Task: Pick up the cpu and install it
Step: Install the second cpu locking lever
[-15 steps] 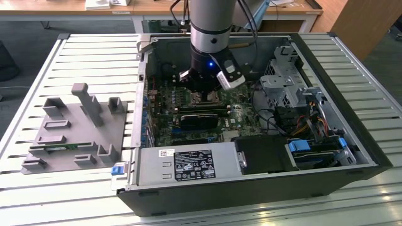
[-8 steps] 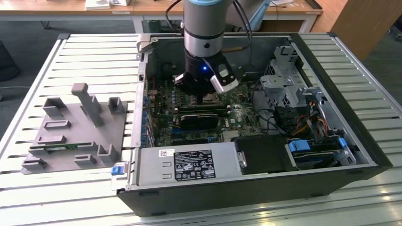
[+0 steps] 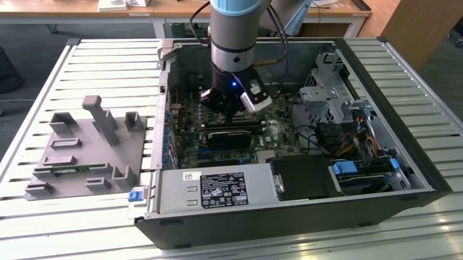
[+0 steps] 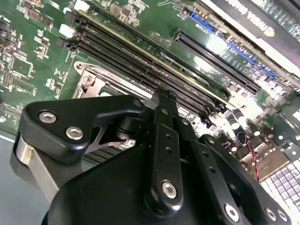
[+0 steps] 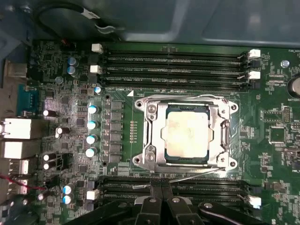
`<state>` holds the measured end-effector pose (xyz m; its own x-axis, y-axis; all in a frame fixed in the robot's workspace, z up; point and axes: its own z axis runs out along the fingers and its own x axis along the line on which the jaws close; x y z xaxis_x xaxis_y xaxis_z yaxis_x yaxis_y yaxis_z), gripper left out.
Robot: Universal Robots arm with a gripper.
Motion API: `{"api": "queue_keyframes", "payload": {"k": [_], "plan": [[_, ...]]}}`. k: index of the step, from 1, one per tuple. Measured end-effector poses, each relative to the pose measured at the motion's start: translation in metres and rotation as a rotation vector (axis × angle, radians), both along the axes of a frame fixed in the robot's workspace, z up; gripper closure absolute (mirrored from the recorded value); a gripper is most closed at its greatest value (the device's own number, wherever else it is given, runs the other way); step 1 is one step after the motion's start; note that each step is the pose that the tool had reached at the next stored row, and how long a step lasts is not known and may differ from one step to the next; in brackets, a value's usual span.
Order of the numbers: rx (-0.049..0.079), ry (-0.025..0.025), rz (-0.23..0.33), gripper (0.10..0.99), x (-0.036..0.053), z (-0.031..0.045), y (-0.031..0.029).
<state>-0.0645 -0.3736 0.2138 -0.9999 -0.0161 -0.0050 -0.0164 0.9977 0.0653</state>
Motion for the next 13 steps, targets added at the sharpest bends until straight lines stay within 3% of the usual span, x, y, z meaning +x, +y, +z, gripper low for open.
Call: {"api": "queue_keyframes", "payload": {"k": [13], "plan": [[0.075, -0.0028, 0.000, 0.980, -0.0082, -0.0051, -0.0082]]}}
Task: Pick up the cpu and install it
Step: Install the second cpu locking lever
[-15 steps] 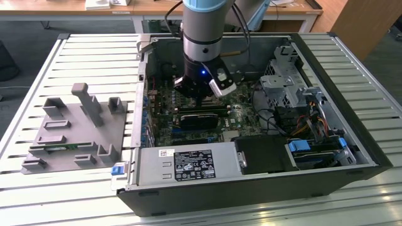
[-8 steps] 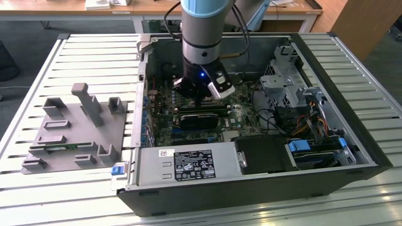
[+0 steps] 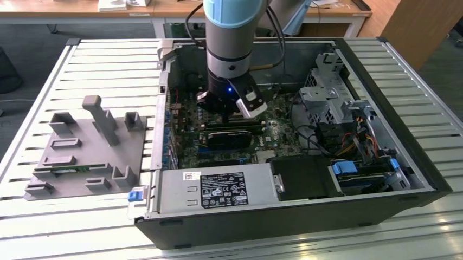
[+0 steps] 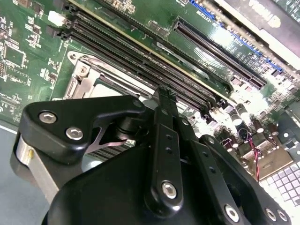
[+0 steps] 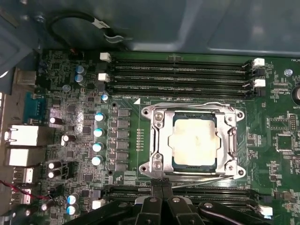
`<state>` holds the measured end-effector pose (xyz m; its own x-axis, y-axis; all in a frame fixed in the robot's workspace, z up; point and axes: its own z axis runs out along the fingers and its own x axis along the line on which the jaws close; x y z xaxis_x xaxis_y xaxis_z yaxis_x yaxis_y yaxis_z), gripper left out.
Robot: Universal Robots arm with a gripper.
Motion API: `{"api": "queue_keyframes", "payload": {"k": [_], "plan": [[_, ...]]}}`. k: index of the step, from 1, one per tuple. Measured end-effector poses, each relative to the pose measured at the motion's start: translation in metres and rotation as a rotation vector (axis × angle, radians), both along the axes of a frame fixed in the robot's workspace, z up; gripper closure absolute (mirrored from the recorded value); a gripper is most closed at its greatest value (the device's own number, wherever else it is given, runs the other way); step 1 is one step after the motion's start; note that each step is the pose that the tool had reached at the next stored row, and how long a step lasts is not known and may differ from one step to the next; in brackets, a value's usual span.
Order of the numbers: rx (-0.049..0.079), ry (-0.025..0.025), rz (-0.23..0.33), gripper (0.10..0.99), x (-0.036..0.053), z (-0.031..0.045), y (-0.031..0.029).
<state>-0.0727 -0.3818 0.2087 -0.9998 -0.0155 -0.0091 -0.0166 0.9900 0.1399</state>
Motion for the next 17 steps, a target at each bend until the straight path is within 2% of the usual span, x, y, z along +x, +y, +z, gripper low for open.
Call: {"api": "queue_keyframes", "payload": {"k": [6, 11, 12, 15, 17], "plan": [[0.004, -0.0003, 0.000, 0.980, -0.0008, -0.0004, -0.0015], [0.017, -0.0003, 0.000, 0.980, -0.0008, -0.0005, -0.0047], [0.035, -0.0004, 0.000, 0.980, -0.0010, -0.0006, -0.0070], [0.075, -0.0003, 0.000, 0.980, -0.0015, -0.0010, -0.0104], [0.085, -0.0005, 0.000, 0.980, -0.0021, -0.0015, -0.0135]]}}
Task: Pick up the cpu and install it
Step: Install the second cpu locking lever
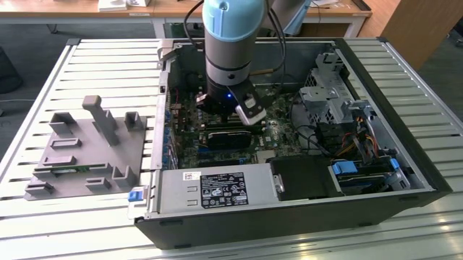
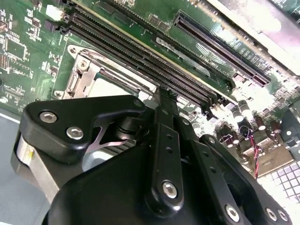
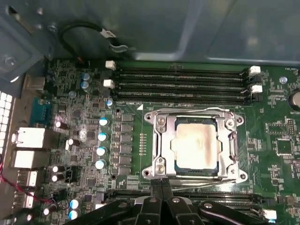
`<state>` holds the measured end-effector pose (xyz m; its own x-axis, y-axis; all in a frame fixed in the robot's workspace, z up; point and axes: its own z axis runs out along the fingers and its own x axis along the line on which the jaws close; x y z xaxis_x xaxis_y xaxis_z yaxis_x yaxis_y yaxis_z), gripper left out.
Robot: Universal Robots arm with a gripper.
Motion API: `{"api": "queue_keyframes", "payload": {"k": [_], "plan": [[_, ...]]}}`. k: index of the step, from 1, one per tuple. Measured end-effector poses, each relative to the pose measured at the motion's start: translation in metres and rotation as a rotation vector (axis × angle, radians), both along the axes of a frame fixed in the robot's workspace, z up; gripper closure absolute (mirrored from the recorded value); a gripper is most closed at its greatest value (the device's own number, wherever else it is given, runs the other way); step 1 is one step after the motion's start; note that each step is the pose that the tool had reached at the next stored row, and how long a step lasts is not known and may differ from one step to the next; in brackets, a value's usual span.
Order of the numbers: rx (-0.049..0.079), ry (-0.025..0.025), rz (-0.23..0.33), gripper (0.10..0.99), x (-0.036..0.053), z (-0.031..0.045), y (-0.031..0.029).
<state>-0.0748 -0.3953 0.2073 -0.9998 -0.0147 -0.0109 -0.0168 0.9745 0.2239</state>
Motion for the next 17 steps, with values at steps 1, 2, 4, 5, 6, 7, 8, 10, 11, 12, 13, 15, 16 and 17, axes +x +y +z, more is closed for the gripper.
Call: {"api": "queue_keyframes", "payload": {"k": [1, 2, 4, 5, 6, 7, 8, 10, 11, 12, 13, 15, 16, 17], "plan": [[0.003, -0.0001, 0.000, 0.980, -0.0002, -0.0003, -0.0021], [0.005, 0.0000, 0.000, 0.980, -0.0005, -0.0004, -0.0042], [0.010, -0.0003, 0.000, 0.980, -0.0011, -0.0009, -0.0071], [0.013, -0.0004, 0.000, 0.980, -0.0014, -0.0012, -0.0077], [0.016, -0.0005, 0.000, 0.980, -0.0017, -0.0016, -0.0078], [0.020, -0.0006, 0.000, 0.980, -0.0019, -0.0022, -0.0078], [0.024, -0.0007, 0.000, 0.980, -0.0020, -0.0029, -0.0078], [0.032, -0.0008, 0.000, 0.980, -0.0023, -0.0042, -0.0078], [0.036, -0.0010, 0.000, 0.980, -0.0026, -0.0049, -0.0078], [0.040, -0.0012, 0.000, 0.980, -0.0029, -0.0057, -0.0078], [0.043, -0.0013, 0.000, 0.980, -0.0032, -0.0063, -0.0078], [0.050, -0.0013, 0.000, 0.980, -0.0038, -0.0072, -0.0078], [0.052, -0.0014, 0.000, 0.980, -0.0041, -0.0076, -0.0078], [0.055, -0.0013, 0.000, 0.980, -0.0044, -0.0080, -0.0078]]}}
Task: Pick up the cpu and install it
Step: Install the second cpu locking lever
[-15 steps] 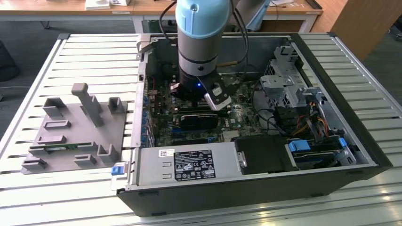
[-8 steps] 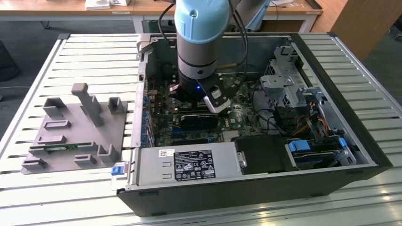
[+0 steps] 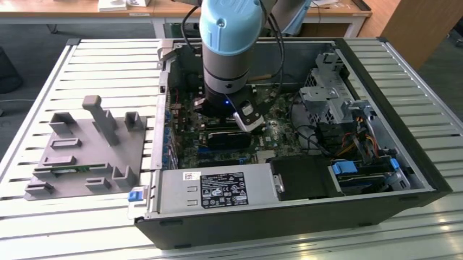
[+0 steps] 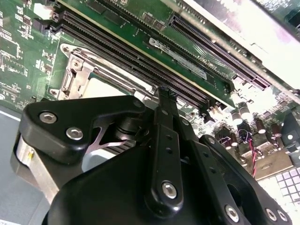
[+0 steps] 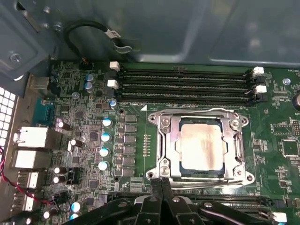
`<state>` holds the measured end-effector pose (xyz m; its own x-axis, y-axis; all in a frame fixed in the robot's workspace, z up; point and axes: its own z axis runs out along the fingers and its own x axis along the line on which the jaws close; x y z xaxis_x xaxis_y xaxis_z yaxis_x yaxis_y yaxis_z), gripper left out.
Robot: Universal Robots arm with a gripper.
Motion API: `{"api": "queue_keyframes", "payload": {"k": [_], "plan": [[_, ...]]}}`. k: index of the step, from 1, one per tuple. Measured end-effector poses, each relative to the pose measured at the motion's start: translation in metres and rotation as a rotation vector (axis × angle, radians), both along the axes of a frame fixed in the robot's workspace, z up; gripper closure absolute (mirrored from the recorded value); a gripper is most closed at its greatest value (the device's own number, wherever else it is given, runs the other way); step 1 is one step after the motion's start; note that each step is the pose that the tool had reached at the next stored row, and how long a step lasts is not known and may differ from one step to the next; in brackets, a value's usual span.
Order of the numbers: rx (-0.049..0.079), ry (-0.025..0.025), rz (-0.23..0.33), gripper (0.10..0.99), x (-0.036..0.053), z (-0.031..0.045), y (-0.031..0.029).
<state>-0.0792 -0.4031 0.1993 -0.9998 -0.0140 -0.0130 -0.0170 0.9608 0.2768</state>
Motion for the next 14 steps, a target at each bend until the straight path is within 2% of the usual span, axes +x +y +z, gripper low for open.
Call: {"api": "queue_keyframes", "payload": {"k": [9, 14], "plan": [[0.015, 0.0000, 0.000, 0.980, -0.0019, -0.0034, 0.0007], [0.020, -0.0001, 0.000, 0.980, -0.0022, -0.0057, 0.0036]]}}
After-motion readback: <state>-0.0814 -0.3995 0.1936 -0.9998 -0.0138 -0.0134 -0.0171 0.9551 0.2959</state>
